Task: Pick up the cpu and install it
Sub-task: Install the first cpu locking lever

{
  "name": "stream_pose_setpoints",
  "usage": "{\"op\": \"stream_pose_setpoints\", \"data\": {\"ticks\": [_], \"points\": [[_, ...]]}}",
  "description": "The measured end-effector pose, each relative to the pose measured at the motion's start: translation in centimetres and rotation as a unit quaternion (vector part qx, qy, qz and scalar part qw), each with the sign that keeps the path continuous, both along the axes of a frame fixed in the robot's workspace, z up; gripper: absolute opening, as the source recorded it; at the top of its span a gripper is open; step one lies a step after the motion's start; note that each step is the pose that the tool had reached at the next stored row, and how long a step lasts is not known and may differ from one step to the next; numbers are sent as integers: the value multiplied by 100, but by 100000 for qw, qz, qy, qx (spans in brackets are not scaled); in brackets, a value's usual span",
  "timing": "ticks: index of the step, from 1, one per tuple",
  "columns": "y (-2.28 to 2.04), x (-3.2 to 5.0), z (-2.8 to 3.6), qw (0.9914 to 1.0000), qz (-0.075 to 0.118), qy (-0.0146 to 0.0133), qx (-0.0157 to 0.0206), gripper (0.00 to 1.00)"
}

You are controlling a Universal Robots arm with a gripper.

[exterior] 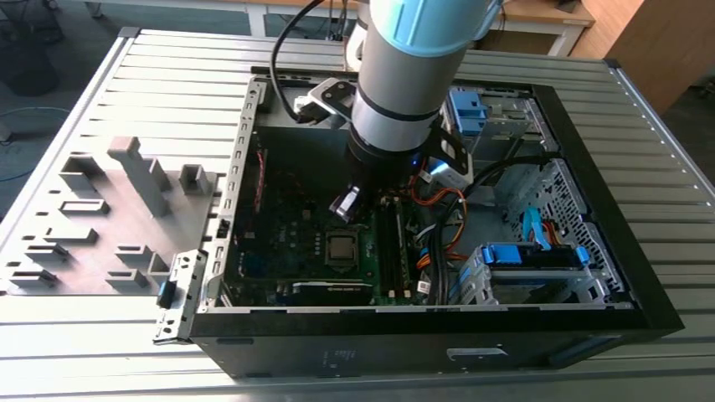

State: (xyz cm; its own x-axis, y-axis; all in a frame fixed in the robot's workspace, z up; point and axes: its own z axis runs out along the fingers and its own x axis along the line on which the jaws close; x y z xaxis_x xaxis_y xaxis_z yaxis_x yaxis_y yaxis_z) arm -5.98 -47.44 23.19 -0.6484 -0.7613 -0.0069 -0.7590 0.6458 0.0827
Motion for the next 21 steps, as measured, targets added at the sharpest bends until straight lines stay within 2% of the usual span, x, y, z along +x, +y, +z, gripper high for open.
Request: {"op": "stream_pose_setpoints", "data": {"ticks": [5,21], "points": [[-1,1,-29,99997,4,17,-817,11],[-2,1,-190,99942,0,18,-3395,11]]}}
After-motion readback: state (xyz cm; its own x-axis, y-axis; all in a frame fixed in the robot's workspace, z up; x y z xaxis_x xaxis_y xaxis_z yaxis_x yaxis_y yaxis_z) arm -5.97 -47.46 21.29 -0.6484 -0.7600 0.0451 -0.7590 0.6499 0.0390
